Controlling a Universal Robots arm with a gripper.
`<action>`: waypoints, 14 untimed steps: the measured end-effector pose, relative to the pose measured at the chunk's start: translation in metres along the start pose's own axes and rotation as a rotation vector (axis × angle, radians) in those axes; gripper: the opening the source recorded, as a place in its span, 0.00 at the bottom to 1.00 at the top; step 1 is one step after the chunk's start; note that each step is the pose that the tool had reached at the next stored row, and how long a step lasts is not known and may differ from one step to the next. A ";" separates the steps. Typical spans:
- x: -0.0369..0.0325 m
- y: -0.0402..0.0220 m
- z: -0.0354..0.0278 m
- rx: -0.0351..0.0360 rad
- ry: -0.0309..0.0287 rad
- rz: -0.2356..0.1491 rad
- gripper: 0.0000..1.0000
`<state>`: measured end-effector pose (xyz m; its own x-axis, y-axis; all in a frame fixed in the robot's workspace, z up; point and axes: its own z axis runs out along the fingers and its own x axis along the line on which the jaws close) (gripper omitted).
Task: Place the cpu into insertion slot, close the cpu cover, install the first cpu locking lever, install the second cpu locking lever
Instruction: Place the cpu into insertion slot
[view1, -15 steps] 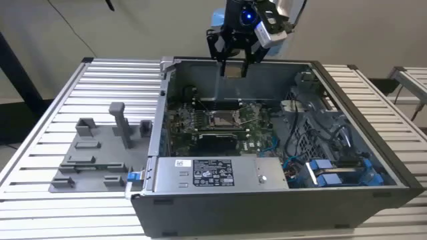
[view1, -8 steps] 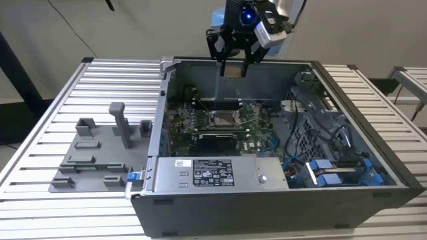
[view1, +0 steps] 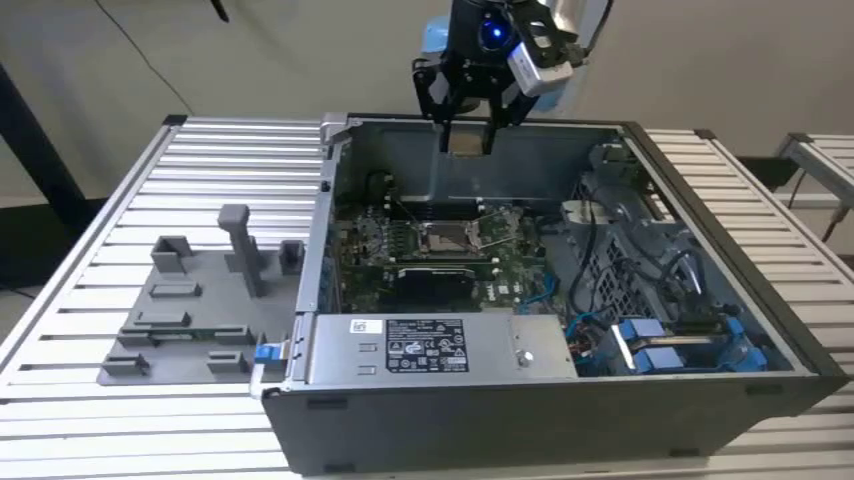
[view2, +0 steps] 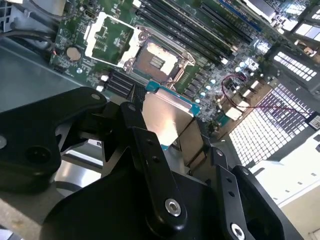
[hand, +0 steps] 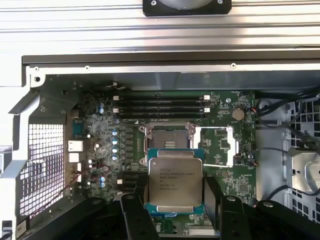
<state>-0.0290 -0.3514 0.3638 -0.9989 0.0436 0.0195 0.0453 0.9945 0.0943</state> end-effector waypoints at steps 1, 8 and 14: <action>0.0000 0.0000 0.0000 -0.0001 -0.0010 0.011 0.54; 0.0000 -0.0001 0.0010 -0.0016 -0.0078 0.082 0.54; -0.0001 -0.0002 0.0019 -0.0031 -0.0139 0.146 0.54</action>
<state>-0.0290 -0.3514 0.3619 -0.9818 0.1890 0.0194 0.1900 0.9772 0.0946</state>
